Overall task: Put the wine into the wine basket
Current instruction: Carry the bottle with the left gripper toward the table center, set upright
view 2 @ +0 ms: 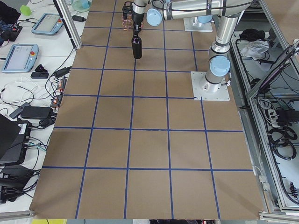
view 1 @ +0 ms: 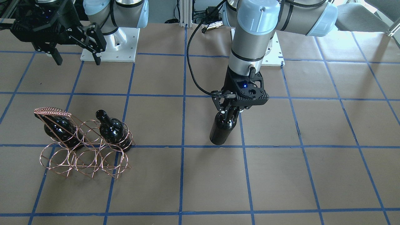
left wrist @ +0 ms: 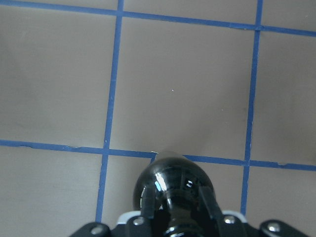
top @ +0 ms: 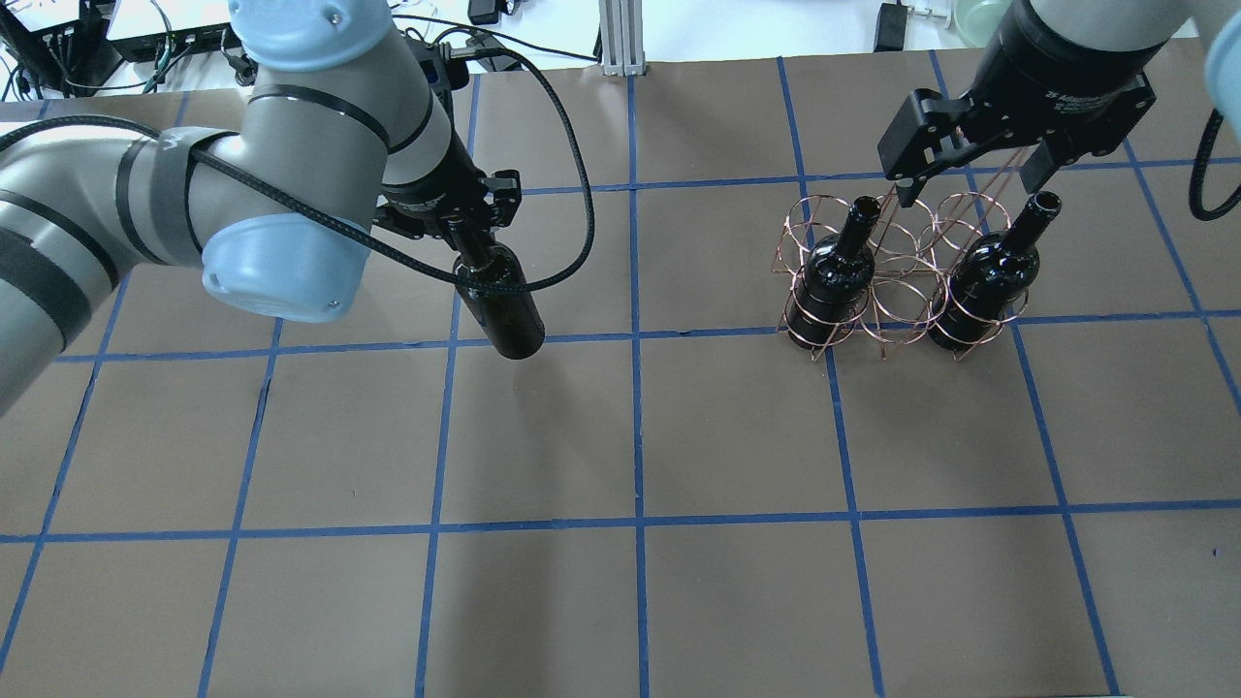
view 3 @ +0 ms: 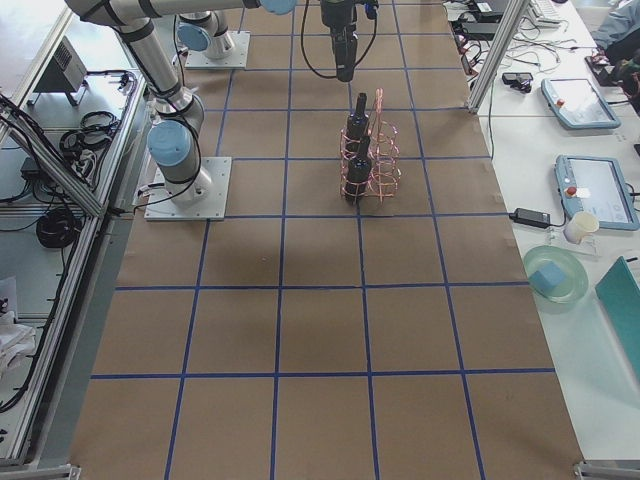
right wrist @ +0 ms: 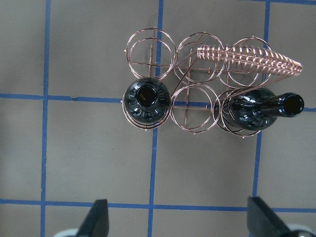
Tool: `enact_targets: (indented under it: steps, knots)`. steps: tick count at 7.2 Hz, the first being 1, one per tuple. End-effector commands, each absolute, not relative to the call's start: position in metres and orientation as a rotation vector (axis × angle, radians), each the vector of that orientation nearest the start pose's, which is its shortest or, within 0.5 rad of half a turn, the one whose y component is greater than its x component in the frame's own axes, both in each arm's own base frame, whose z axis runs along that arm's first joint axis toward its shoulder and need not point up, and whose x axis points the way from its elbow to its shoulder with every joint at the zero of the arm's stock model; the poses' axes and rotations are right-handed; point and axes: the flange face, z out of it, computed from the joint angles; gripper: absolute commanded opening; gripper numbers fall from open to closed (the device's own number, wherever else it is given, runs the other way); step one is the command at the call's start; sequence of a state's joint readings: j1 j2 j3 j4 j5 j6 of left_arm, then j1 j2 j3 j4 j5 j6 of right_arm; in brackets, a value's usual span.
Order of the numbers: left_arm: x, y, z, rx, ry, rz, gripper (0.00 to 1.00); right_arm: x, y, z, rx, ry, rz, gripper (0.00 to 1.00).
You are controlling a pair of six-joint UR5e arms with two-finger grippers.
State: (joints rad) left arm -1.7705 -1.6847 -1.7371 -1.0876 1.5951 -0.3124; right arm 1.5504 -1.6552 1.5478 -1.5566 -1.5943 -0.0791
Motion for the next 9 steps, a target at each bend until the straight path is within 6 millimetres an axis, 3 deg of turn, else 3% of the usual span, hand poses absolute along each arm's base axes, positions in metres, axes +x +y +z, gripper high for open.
enact_targets:
  steps: [1,4,9]
  knots:
    - [-0.249,-0.500,0.387,-0.186,3.118,-0.302,0.00,0.122,-0.465,0.538,-0.093,3.166,-0.144,1.00]
    - [-0.251,-0.499,0.373,-0.184,3.116,-0.260,0.00,0.122,-0.465,0.538,-0.093,3.164,-0.144,1.00]
    - [-0.254,-0.498,0.370,-0.221,3.129,-0.243,0.00,0.124,-0.464,0.539,-0.089,3.155,-0.149,1.00]
